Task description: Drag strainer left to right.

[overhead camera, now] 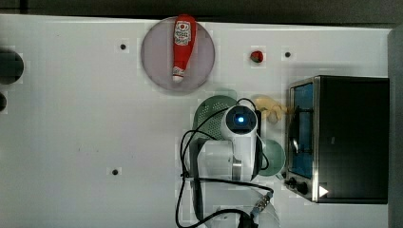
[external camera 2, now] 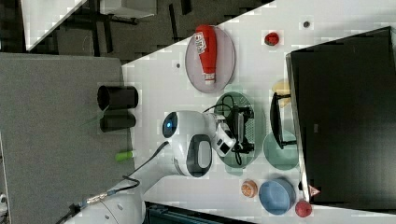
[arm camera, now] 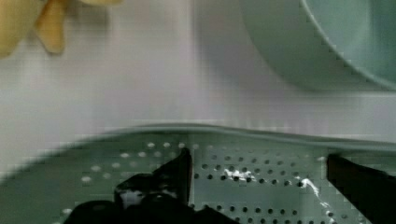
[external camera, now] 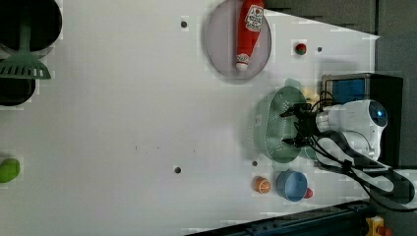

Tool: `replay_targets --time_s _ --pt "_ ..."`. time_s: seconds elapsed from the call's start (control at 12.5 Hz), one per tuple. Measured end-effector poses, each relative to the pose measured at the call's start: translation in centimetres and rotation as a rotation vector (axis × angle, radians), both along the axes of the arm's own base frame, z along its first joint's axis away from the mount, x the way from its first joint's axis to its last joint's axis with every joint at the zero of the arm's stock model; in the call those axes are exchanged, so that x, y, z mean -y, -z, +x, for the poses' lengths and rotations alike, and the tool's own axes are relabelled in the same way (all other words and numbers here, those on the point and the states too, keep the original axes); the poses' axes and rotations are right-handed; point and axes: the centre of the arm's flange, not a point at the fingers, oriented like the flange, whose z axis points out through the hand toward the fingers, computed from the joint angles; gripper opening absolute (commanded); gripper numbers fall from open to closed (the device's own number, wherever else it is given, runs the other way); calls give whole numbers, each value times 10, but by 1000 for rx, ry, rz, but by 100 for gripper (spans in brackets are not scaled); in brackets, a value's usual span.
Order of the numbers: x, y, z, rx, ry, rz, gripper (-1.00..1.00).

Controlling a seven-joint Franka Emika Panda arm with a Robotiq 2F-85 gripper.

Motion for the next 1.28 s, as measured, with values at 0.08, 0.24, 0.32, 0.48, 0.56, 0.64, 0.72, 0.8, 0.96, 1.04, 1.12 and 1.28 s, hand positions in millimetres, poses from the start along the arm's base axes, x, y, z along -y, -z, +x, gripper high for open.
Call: replay_targets --time_s 0.08,0.24,0.32,0.48,0.56,0.64,0.72,0.8,0.96,1.04,1.12,1.28 --pt "1 2 -3 -14 -12 10 100" --pt "1 -3 3 4 -77 32 100" --pt "0 -7 3 -12 -125 36 100" --pt "-7 -29 8 3 -208 49 100" --pt "-12 -46 11 0 -227 53 100" --pt "-16 -69 9 -36 -261 41 100" --pt "-21 -100 12 -36 -274 34 100" --pt "-26 -134 15 -30 -284 23 100" --pt "-34 -217 25 -39 -319 37 100" --pt "-38 -264 30 -33 -354 42 100" --pt "-43 -313 30 5 -398 58 100" --pt "-55 -399 21 98 -475 142 100"
